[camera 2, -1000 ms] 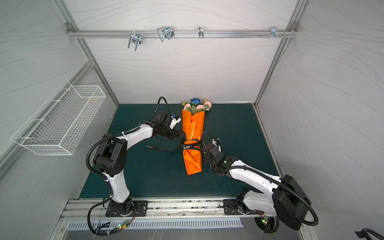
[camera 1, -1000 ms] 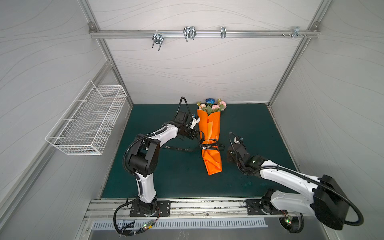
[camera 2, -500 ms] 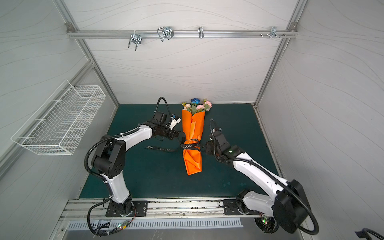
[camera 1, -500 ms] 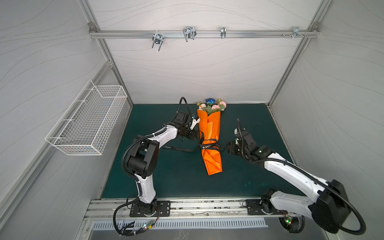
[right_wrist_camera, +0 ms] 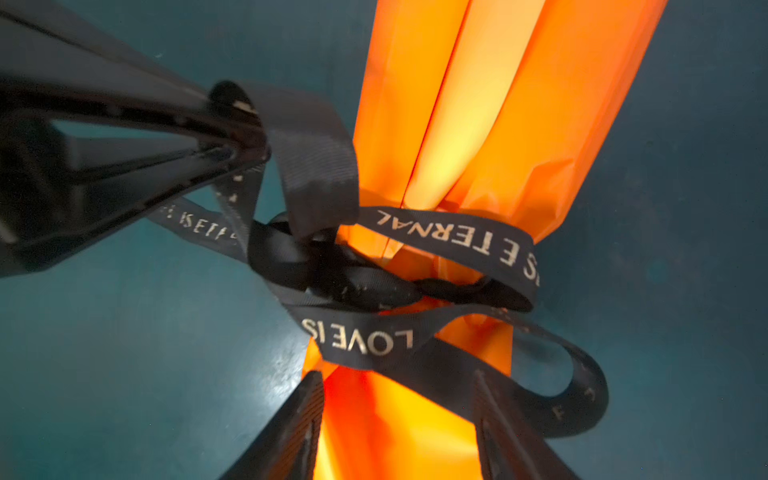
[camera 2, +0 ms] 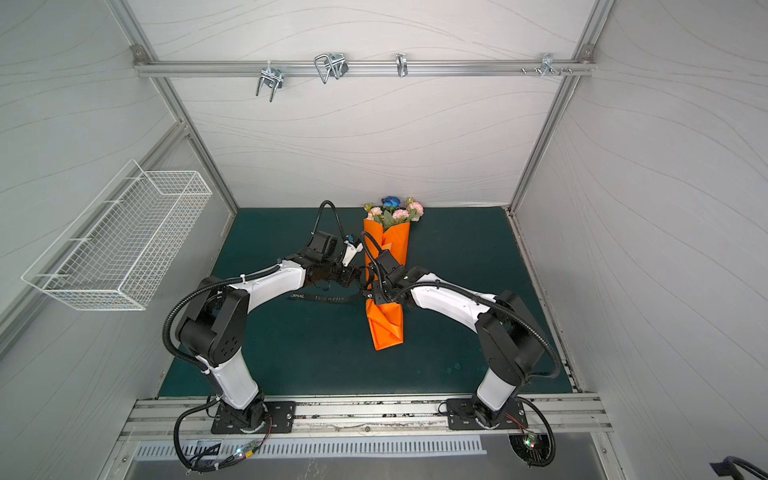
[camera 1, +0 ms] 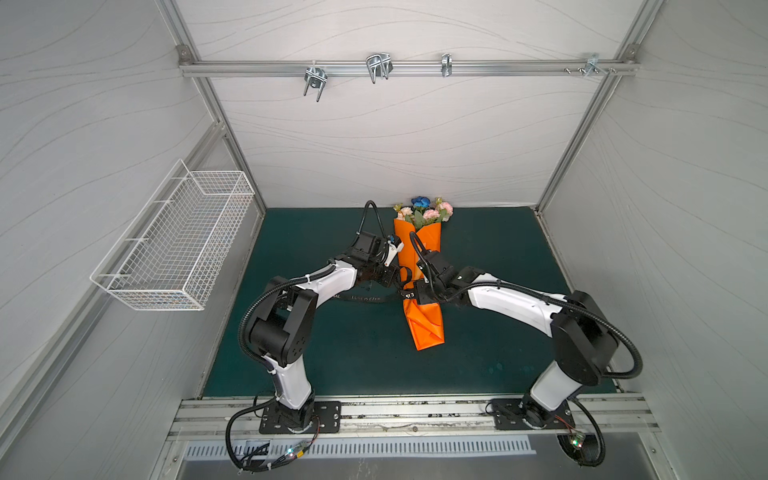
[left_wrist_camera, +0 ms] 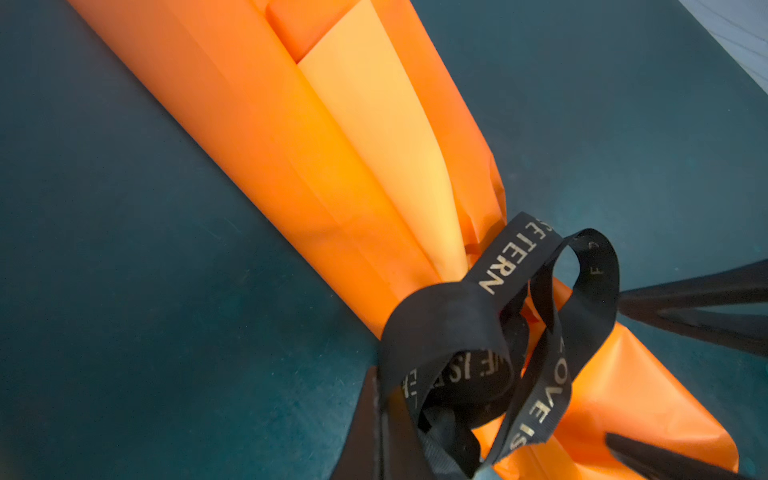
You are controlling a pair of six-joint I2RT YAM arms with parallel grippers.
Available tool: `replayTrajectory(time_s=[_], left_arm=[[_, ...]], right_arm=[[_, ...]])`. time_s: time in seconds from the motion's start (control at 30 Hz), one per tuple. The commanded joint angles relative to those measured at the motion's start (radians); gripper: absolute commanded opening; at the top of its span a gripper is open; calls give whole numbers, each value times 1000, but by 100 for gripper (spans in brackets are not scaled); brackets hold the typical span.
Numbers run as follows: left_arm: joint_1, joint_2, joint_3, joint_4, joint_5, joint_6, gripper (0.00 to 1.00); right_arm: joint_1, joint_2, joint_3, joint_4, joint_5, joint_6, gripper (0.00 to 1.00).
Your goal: Tie the bouquet of fake flowers
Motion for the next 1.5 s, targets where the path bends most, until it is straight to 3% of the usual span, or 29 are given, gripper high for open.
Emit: replayTrajectory(time_s=[0.0,0.17,0.33,0.47,0.57,0.73,0.9,1.2,1.47], left_arm=[[-5,-1,12,47,-7,-1,0],[-7,0,16,47,-3,0,0],[-8,0,14,44,-3,2,0],[-8,3,12,43,-4,3,0],[-9,-2,7,44,-6,4,0],[-20,-38,-30,61,-24,17,0],[-59,-120,-139,107,-138,51,0],[-103,-214,-320,235,-293,-95,0],[-107,-191,-333,277,-348,-148,0]], right_arm=[[8,52,44,-23,16,-25,64],[7,116,74,-33,39,-18,64],[9,124,77,-37,59,-20,44],[8,90,56,-32,82,-19,21],[7,46,42,-44,103,-16,13],[-3,-68,-17,-55,133,10,10],[-64,-222,-126,-52,115,65,4],[-283,-512,-363,-102,163,137,0],[-465,-678,-435,-183,207,166,0]])
